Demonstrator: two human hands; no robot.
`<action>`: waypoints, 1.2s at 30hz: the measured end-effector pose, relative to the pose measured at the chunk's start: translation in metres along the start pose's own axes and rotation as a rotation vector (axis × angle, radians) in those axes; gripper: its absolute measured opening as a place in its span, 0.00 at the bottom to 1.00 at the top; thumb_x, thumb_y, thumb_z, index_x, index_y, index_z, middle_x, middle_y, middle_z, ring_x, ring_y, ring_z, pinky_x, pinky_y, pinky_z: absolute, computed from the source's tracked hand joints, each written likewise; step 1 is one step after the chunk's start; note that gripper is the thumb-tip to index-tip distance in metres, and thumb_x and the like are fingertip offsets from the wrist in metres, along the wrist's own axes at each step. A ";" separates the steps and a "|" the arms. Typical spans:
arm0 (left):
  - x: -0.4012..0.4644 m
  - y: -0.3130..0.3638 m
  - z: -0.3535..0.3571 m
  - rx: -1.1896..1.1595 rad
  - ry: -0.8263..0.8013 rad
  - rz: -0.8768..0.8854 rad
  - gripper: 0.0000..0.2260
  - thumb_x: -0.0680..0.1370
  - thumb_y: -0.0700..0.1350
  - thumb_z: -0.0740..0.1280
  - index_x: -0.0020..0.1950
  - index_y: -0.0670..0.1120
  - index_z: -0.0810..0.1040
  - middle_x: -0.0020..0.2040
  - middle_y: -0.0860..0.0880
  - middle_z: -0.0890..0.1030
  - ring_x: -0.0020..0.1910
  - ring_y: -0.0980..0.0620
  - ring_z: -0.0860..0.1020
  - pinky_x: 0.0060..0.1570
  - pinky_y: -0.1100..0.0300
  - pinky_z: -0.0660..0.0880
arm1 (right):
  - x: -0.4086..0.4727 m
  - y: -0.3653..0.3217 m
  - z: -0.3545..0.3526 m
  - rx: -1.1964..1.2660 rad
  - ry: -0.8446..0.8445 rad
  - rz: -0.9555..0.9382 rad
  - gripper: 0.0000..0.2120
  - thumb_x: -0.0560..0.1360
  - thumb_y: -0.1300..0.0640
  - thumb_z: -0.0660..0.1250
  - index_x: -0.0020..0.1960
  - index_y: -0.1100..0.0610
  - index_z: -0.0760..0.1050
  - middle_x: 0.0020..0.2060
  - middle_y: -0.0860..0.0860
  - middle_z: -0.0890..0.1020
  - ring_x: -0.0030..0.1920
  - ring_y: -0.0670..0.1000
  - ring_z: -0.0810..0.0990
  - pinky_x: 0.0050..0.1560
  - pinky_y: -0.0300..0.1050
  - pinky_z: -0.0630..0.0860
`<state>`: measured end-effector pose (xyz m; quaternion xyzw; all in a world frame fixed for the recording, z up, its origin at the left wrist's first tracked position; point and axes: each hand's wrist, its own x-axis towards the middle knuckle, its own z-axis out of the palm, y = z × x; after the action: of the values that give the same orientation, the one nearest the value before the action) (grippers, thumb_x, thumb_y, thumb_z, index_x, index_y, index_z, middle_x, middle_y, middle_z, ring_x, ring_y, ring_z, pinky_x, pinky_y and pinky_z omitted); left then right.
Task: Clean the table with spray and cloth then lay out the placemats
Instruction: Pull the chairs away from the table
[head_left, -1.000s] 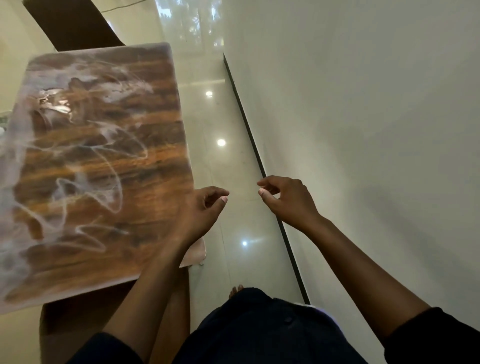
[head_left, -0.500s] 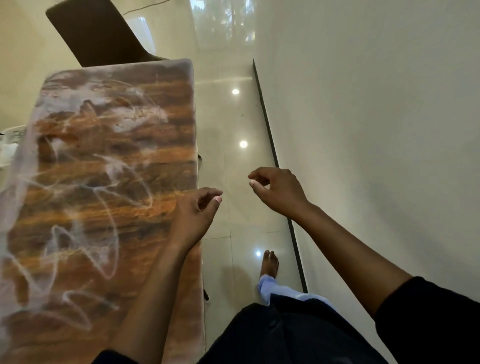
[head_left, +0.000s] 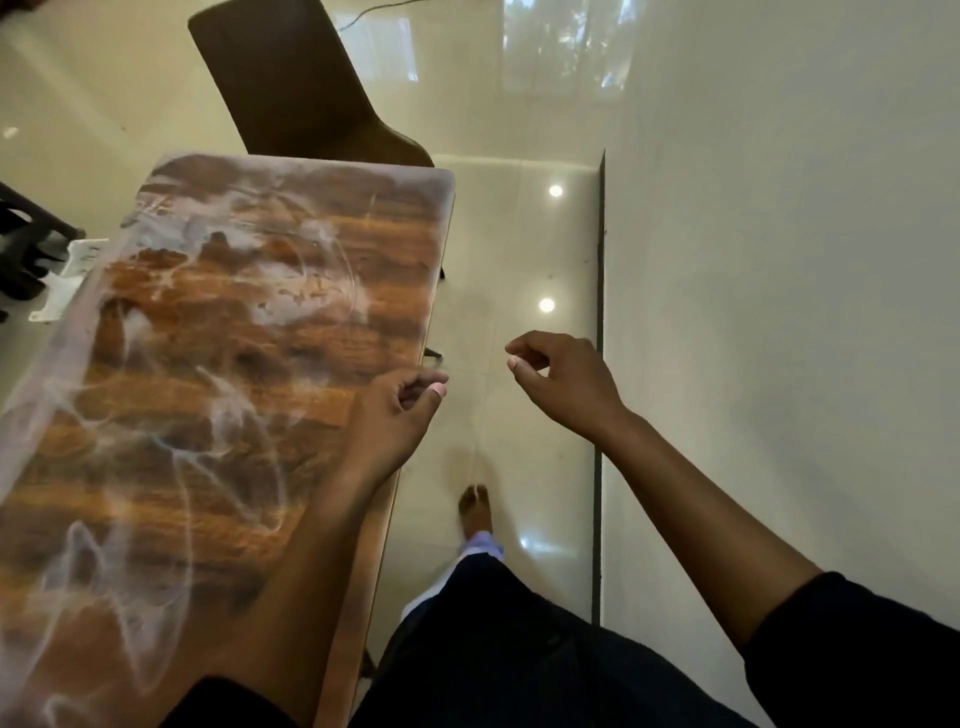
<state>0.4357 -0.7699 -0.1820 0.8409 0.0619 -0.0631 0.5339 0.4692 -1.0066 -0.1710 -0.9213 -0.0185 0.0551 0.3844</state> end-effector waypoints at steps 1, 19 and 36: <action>0.021 0.002 0.003 0.006 -0.006 0.007 0.08 0.82 0.48 0.72 0.58 0.50 0.88 0.52 0.53 0.89 0.54 0.54 0.86 0.60 0.52 0.83 | 0.019 0.005 -0.003 -0.003 -0.006 -0.001 0.10 0.79 0.47 0.68 0.58 0.46 0.83 0.47 0.40 0.85 0.49 0.41 0.83 0.55 0.48 0.81; 0.389 0.064 0.019 0.040 -0.166 0.064 0.08 0.84 0.44 0.70 0.60 0.50 0.87 0.53 0.51 0.89 0.57 0.54 0.86 0.61 0.48 0.83 | 0.347 0.034 -0.068 -0.055 -0.041 0.098 0.10 0.79 0.48 0.69 0.58 0.46 0.83 0.46 0.38 0.84 0.47 0.39 0.83 0.54 0.47 0.81; 0.690 0.165 0.070 0.097 0.083 -0.043 0.09 0.84 0.45 0.70 0.62 0.48 0.87 0.54 0.52 0.88 0.54 0.57 0.85 0.41 0.72 0.79 | 0.729 0.073 -0.173 -0.058 -0.184 -0.136 0.09 0.78 0.50 0.70 0.57 0.48 0.83 0.46 0.41 0.86 0.46 0.41 0.84 0.54 0.47 0.81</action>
<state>1.1403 -0.8777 -0.1840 0.8660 0.0990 -0.0425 0.4882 1.2127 -1.1246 -0.1657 -0.9198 -0.1176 0.1125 0.3570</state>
